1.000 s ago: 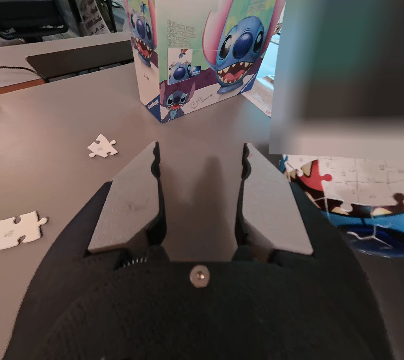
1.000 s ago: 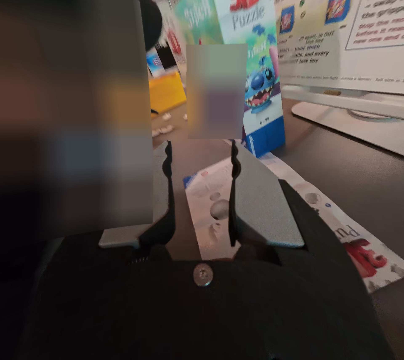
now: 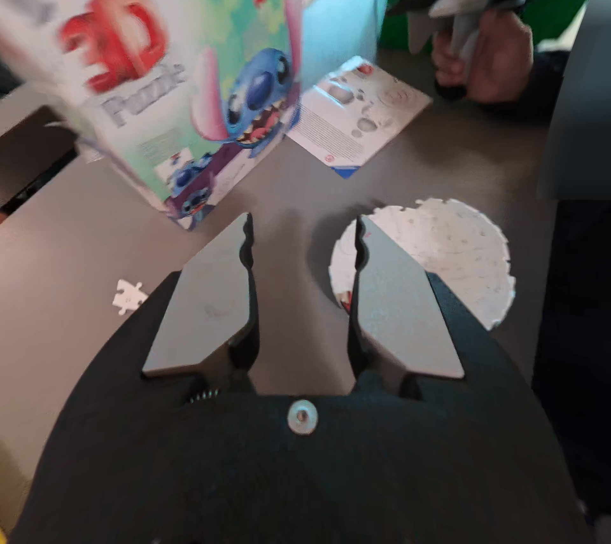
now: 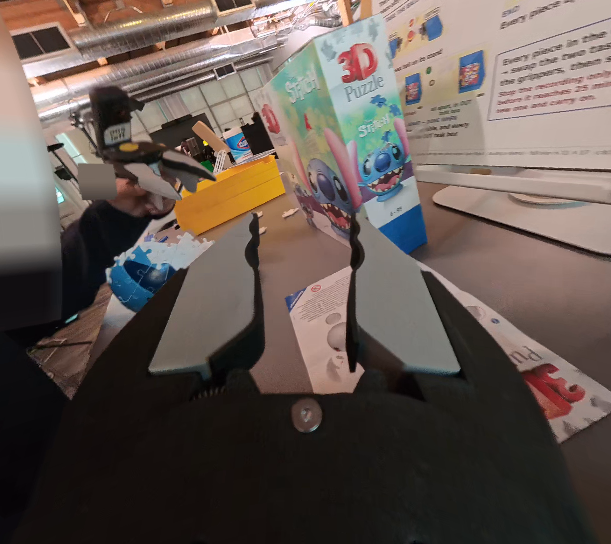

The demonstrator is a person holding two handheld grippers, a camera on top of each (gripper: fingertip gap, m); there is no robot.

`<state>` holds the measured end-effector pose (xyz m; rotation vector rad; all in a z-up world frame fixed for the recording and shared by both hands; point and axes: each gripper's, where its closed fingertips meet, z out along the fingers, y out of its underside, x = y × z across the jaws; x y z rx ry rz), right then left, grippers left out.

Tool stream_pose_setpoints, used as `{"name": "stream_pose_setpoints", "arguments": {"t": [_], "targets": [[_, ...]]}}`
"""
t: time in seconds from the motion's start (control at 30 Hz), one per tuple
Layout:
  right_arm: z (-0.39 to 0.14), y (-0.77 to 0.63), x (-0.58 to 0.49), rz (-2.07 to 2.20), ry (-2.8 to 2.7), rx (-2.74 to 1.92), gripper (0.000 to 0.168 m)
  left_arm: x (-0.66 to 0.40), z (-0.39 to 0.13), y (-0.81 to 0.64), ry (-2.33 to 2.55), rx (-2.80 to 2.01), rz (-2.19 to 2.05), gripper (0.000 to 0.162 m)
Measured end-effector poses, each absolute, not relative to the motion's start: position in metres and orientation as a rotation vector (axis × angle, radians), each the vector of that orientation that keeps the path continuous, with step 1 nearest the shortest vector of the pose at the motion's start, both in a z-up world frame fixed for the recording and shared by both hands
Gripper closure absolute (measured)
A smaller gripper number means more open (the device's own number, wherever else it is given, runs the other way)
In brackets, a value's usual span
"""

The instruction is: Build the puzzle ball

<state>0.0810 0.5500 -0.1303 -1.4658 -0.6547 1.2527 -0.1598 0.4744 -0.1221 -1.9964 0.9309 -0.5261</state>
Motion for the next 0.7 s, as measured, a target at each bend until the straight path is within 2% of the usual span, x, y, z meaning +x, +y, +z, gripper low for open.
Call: {"name": "stream_pose_setpoints", "arguments": {"t": [0.03,0.17,0.27,0.37,0.6,0.7], "targets": [[-0.130,0.546,0.079,1.255,-0.675,-1.465,0.115,-0.149,-0.124,0.473,1.018,-2.044,-0.502,0.103],[-0.132,0.537,0.074,1.248,-0.740,-1.465,0.115,-0.133,-0.160,0.477,1.378,-2.200,-0.243,0.113],[-0.136,0.533,0.070,1.240,-0.778,-1.478,0.115,-0.124,-0.185,0.469,1.536,-2.316,-0.247,0.122],[-0.136,0.527,0.066,1.256,-0.804,-1.477,0.115,-0.129,-0.201,0.467,1.592,-2.390,-0.184,0.124],[-0.138,0.521,0.061,1.232,-0.859,-1.470,0.116,-0.126,-0.216,0.455,1.646,-2.472,-0.279,0.139],[-0.142,0.519,0.058,1.225,-0.880,-1.480,0.116,-0.125,-0.221,0.452,1.668,-2.492,-0.291,0.153]]}}
